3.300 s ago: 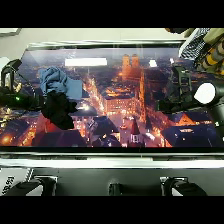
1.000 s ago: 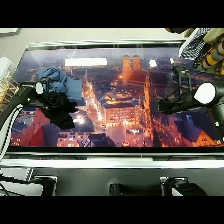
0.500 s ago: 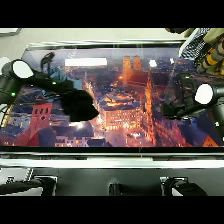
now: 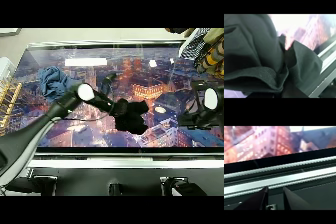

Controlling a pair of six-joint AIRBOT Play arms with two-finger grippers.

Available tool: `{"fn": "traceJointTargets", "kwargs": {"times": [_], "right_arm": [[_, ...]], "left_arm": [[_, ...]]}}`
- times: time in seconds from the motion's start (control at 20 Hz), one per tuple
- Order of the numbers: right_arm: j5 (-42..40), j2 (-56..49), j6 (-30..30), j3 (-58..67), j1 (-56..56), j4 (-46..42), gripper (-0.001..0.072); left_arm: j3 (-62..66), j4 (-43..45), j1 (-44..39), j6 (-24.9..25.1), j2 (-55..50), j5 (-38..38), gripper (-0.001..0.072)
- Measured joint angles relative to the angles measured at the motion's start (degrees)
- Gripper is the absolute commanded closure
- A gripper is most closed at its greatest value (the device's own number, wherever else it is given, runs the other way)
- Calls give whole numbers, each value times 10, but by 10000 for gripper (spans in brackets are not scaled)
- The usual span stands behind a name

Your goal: Fold the clothes and pants, and hang the long-sleeved shirts on hangers.

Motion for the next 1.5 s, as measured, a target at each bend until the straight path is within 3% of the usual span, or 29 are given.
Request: {"fn": "traceJointTargets", "kwargs": {"times": [0.05, 0.1, 0.2, 0.25, 0.4, 0.55, 0.85, 1.1, 1.35, 1.4, 1.5], "right_arm": [[-5, 5, -1, 0, 0, -3, 331], [-18, 8, 2, 0, 0, -4, 295], [-56, 12, 30, -2, 0, 4, 295], [-79, 12, 50, -2, 0, 15, 294], [-147, 5, 120, 2, -19, 62, 250], [-190, -8, 136, 9, -118, 154, 195], [-188, -83, -54, -89, -287, 430, 173], [-272, -112, -183, -245, -271, 567, 173], [-362, -153, -236, -319, -204, 625, 180], [-378, -162, -240, -325, -193, 630, 197], [-404, -175, -246, -331, -176, 642, 327]], "left_arm": [[0, -1, -6, -3, -12, 0, 662], [0, -1, -7, -6, -20, -2, 539], [0, 2, 6, -11, -27, -16, 221], [0, 8, 18, -14, -26, -27, 193], [0, 42, 69, -10, -8, -79, 194], [0, 88, 126, 12, 25, -133, 194], [0, 123, 220, 38, 67, -182, 194], [-1, 129, 241, 43, 72, -191, 194], [-1, 131, 245, 44, 73, -193, 194], [-1, 131, 245, 44, 73, -193, 194], [-1, 132, 247, 41, 73, -197, 193]]}}
